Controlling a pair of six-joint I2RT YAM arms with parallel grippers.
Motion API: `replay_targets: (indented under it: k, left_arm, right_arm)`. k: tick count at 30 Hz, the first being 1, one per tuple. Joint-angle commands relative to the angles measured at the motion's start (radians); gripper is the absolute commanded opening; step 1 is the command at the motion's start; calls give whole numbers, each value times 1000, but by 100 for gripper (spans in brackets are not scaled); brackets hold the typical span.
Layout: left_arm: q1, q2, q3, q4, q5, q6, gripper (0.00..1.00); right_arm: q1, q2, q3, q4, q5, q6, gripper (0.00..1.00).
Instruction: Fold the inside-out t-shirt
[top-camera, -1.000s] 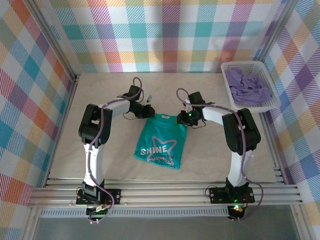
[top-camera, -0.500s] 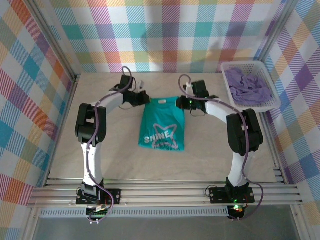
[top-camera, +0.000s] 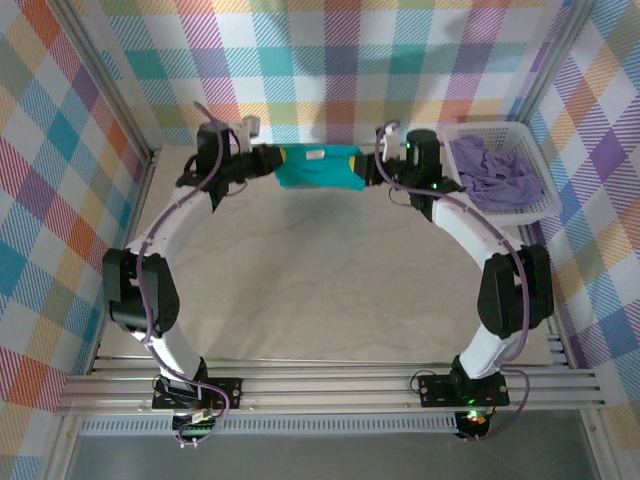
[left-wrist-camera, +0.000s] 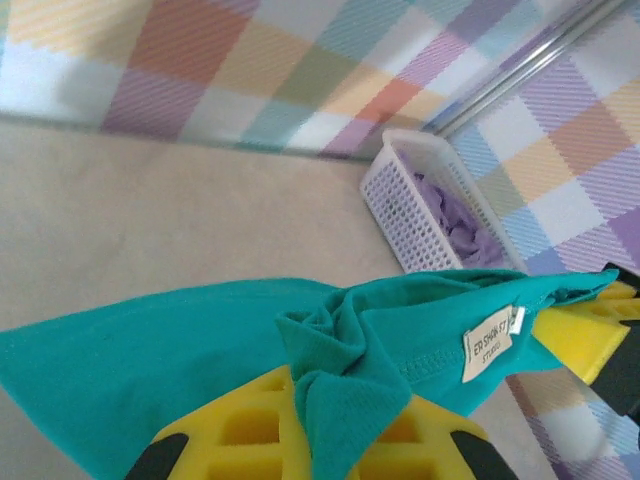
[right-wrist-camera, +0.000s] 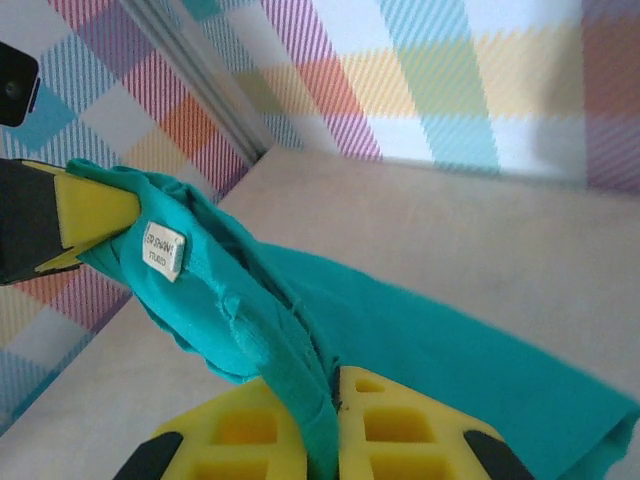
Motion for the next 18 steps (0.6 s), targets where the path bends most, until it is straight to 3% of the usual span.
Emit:
replay_targets:
  k: [1, 6, 10, 18]
  left_arm:
    - [-53, -82, -243, 97, 11, -51, 0]
    - [-210, -302, -568, 144, -46, -78, 0]
    - [-287, -414, -701, 165, -122, -160, 0]
    - [-255, -281, -594, 60, -213, -151, 0]
  right_arm:
    - [23, -83, -195, 69, -63, 65, 5]
    - [66, -254, -475, 37, -55, 139, 6]
    - [68, -344, -547, -90, -13, 123, 8]
    - [68, -202, -362, -288, 130, 67, 9]
